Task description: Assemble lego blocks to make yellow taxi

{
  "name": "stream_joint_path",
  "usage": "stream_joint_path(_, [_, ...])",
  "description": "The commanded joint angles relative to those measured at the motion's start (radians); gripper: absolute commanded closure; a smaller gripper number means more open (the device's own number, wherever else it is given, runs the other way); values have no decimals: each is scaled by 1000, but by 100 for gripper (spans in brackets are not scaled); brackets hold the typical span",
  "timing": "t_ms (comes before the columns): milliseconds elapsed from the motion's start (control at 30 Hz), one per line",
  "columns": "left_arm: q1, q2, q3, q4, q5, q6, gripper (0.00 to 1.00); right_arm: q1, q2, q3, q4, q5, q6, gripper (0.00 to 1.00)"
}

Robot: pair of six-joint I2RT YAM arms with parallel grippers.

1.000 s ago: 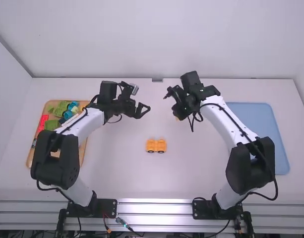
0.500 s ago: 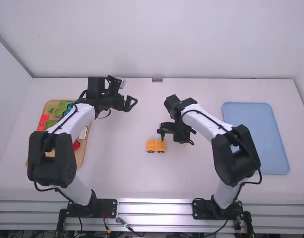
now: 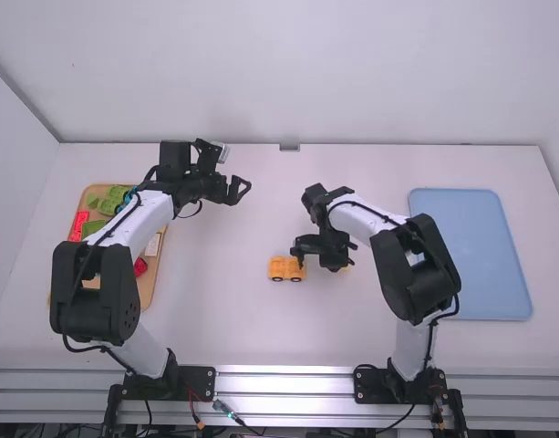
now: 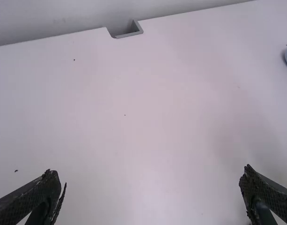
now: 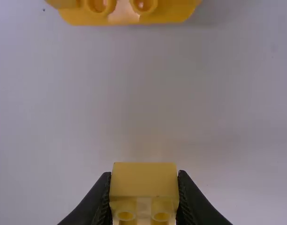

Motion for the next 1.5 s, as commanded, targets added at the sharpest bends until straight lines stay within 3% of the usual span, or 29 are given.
stream_joint_path(0, [1, -5, 14, -4, 0, 15, 1, -2, 16, -9, -5, -60, 2, 99])
stream_joint_path(33, [0, -5, 14, -3, 0, 15, 1, -2, 16, -9, -6, -82, 3, 93])
stream_joint_path(167, [0, -5, 14, -3, -5, 15, 1, 3, 24, -9, -5, -100, 2, 91])
stream_joint_path(400, [2, -5, 14, -3, -7, 15, 1, 21, 57, -9, -1, -79, 2, 67])
stream_joint_path(533, [2, -5, 14, -3, -7, 15, 1, 19, 60, -9, 3, -84, 0, 60])
stream_joint_path(600, [7, -5, 14, -3, -8, 15, 1, 19, 60, -9, 3, -81, -1, 38])
stream_joint_path(633, [6, -5, 14, -3, -7, 16, 1, 19, 60, -9, 2, -79, -2, 9])
stream_joint_path(667, [5, -5, 14, -3, -8, 15, 1, 19, 60, -9, 2, -77, -2, 1])
stream_joint_path(867, [10, -5, 14, -18, -6, 34, 1, 33, 58, 58, -14, 24, 77, 1])
stream_joint_path(1100, [10, -5, 14, -84, 158, 332, 1, 5, -25, 198, -111, -117, 104, 1])
stream_joint_path(1233, [2, -5, 13, -195, 311, 626, 1, -67, -127, 219, -100, -305, 82, 1])
stream_joint_path(1300, [2, -5, -11, -270, 427, 875, 1, -149, -204, 196, -98, -584, -34, 1])
stream_joint_path(1467, [2, -5, -100, -277, 604, 1168, 1, -286, -243, 108, -91, -903, -240, 1])
